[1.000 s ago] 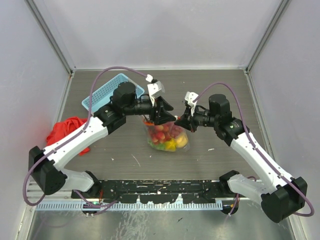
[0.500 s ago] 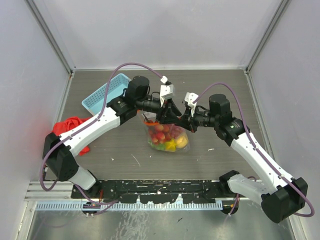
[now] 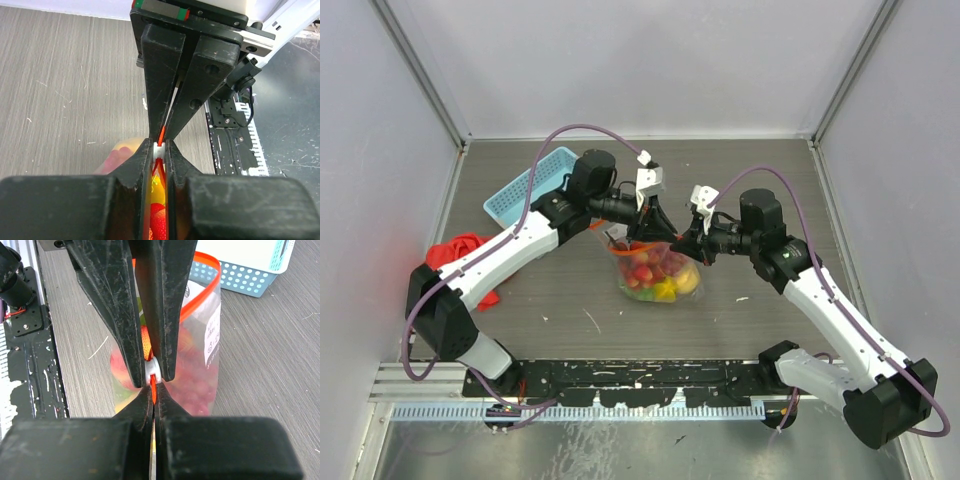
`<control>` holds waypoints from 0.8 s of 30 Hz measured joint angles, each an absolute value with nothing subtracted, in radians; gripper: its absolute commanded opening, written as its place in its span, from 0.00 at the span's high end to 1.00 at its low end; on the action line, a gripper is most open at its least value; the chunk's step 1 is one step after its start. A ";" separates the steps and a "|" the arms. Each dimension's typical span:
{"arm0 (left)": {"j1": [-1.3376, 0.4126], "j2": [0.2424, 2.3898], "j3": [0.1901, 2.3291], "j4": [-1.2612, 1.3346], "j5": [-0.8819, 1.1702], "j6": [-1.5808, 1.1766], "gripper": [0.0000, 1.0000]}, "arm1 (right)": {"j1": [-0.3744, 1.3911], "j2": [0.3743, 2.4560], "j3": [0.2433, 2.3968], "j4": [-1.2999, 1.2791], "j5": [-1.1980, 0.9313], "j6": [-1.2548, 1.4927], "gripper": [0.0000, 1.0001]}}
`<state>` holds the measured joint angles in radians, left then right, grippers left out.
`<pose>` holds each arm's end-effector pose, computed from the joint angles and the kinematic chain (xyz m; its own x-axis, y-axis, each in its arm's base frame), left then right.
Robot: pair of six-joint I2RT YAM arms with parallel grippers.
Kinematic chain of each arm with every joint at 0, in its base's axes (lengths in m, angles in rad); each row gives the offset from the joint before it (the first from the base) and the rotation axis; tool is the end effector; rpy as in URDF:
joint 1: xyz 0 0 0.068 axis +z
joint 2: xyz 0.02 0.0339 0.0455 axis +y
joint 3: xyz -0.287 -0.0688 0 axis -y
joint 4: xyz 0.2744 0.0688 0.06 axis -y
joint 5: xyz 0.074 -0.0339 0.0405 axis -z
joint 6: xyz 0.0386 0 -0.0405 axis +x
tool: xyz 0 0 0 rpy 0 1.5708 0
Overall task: Place the food in the zip-top bag and seal the zipper
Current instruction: Zip the zipper food storage bag at the center of the board.
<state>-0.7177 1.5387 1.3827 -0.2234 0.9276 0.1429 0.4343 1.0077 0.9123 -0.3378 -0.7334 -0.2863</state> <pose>0.2670 -0.2741 0.3810 -0.1402 0.2358 -0.9616 0.9844 -0.0713 -0.1611 0.2058 0.1239 0.3467 -0.1214 -0.2876 -0.9500 -0.9361 0.3514 0.0132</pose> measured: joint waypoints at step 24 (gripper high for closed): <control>-0.653 1.496 1.357 -0.387 0.803 0.234 1.00 | 0.418 0.950 0.930 -0.392 -0.462 -0.191 0.99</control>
